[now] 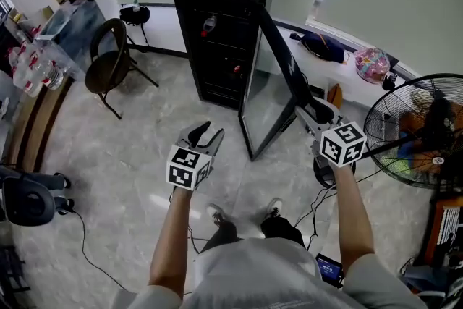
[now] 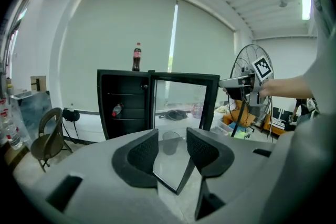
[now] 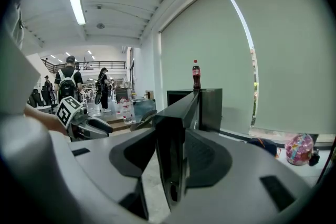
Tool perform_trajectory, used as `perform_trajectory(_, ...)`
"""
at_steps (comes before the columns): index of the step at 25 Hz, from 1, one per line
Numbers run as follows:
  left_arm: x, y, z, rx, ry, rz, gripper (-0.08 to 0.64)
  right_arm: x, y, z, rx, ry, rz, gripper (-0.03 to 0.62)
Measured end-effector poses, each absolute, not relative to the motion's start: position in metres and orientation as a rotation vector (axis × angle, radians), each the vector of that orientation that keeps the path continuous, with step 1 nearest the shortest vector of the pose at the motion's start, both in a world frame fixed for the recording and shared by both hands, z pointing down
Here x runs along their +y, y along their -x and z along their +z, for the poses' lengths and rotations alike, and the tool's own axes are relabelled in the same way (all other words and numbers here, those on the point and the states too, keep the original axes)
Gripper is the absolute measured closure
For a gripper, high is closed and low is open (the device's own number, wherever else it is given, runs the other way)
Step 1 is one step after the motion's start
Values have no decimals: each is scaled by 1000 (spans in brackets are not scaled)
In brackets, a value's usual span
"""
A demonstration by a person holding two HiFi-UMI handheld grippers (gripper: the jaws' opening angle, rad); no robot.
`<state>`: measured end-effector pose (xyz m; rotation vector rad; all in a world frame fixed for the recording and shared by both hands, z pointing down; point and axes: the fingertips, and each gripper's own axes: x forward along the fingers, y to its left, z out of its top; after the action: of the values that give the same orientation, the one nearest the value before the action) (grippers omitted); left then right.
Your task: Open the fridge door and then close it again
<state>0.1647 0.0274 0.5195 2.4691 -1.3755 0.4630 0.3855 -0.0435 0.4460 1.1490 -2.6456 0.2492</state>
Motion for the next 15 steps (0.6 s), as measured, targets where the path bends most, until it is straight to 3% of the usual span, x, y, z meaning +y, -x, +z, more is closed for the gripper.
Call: perform_trajectory(15, 21, -162, 542, -1177, -2560, 416, 405, -21, -289, 445, -2740, -928, 260, 489)
